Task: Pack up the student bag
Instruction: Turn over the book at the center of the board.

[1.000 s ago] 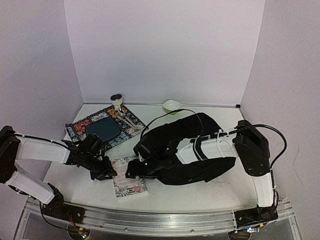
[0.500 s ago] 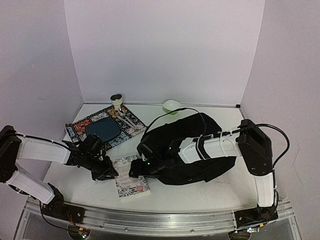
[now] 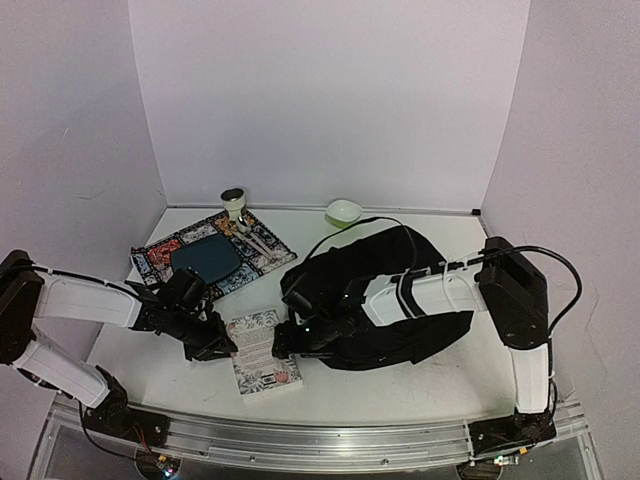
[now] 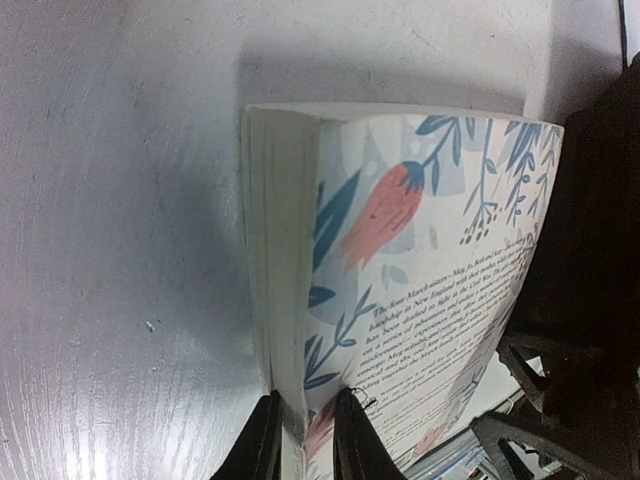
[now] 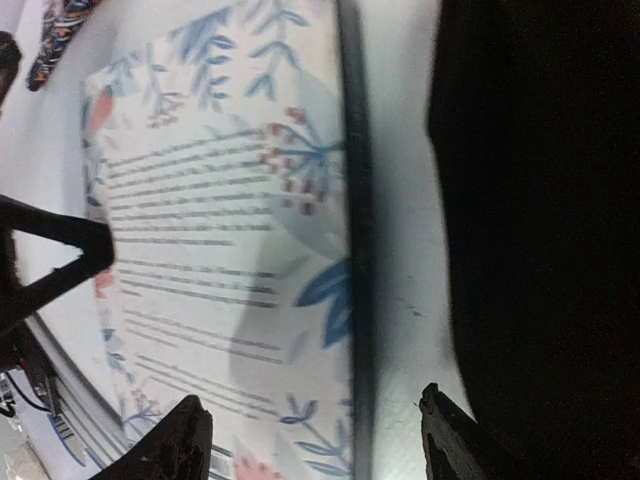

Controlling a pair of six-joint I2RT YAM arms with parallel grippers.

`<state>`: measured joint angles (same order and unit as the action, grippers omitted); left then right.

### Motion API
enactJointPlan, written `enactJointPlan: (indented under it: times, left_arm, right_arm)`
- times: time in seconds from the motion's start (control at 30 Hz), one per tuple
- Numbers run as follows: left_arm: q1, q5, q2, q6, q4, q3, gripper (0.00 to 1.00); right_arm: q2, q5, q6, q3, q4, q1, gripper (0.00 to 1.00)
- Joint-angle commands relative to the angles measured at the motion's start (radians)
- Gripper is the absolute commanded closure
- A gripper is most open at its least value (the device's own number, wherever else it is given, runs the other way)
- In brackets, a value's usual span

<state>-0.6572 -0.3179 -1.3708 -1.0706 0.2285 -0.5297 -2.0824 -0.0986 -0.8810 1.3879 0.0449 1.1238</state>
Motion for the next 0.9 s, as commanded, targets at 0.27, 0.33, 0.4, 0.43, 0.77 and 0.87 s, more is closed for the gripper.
enactJointPlan:
  times: [0.27, 0.33, 0.4, 0.43, 0.77, 0.87]
  left_arm:
    - [-0.002, 0.018, -0.052, 0.008, 0.06, 0.003, 0.84]
    - [-0.002, 0.011, -0.052, 0.004, 0.054, 0.005, 0.85]
    - [-0.002, 0.002, -0.051, -0.005, 0.041, 0.012, 0.86]
    - [-0.002, -0.007, -0.051, -0.013, 0.03, 0.017, 0.86]
    - [-0.002, -0.085, -0.095, -0.061, -0.093, 0.063, 0.9]
    - [-0.003, -0.094, -0.107, -0.065, -0.109, 0.063, 0.91]
  right_arm:
    - [-0.02, -0.028, 0.041, 0.021, -0.133, -0.022, 0.28]
    - [-0.042, -0.046, 0.04, 0.035, -0.124, -0.021, 0.28]
    - [-0.059, -0.068, 0.039, 0.042, -0.11, -0.022, 0.28]
    - [-0.071, -0.084, 0.037, 0.049, -0.099, -0.022, 0.28]
    - [-0.103, -0.227, 0.033, 0.065, 0.048, -0.021, 0.33]
    - [-0.06, -0.264, 0.036, 0.036, 0.131, -0.023, 0.43]
